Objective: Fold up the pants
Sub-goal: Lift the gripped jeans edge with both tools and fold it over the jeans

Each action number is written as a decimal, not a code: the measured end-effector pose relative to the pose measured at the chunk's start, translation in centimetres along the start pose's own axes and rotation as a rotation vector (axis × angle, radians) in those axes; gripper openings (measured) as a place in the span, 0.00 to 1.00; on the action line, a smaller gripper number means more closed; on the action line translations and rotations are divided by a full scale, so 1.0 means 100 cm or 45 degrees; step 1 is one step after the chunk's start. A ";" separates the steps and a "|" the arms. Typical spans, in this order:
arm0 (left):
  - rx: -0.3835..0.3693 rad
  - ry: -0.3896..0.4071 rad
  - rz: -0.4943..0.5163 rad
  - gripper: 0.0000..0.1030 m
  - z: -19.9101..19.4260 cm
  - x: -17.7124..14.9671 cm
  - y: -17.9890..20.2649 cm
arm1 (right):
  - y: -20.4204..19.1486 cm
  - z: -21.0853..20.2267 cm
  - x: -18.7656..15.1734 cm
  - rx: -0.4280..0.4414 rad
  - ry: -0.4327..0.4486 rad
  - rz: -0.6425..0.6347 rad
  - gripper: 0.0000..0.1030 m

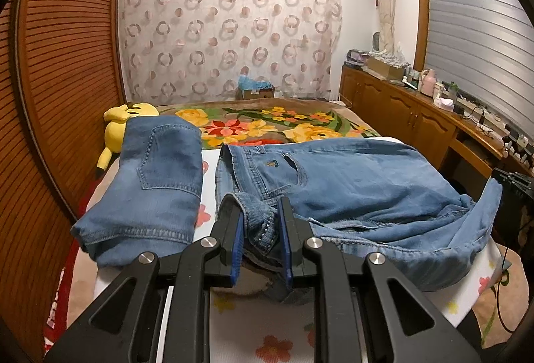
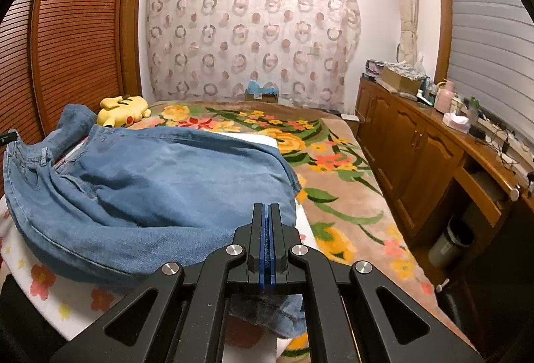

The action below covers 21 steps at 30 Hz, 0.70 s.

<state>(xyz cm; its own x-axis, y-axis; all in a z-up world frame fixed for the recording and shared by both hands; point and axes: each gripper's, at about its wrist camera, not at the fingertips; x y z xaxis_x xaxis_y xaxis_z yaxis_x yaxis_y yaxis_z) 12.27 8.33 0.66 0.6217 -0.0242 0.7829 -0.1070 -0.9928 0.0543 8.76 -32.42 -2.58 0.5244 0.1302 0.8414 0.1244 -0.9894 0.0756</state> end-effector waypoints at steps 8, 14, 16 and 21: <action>0.004 -0.051 0.003 0.19 0.033 0.018 -0.001 | 0.001 0.028 0.018 0.025 -0.042 -0.021 0.01; 0.013 -0.097 0.018 0.19 0.058 0.025 0.000 | 0.005 0.048 0.024 0.043 -0.084 -0.045 0.01; 0.014 -0.109 0.020 0.19 0.065 0.027 0.000 | 0.005 0.053 0.027 0.046 -0.100 -0.047 0.01; 0.010 -0.119 0.022 0.19 0.074 0.034 0.002 | 0.008 0.050 0.039 0.049 -0.103 -0.058 0.01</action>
<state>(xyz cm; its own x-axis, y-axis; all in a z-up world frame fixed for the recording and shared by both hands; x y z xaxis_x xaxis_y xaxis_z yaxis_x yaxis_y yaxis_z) 20.09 7.22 -1.20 0.6898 -0.0520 0.7222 -0.1126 -0.9930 0.0361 15.12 -32.39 -1.88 0.5833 0.1815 0.7917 0.1812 -0.9792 0.0910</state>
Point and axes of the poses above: each gripper's, at about its wrist camera, not at the fingertips, and z roughly the way its jaws point, y to its right, x to its top, and after that the axes turned 6 degrees about -y, right-handed
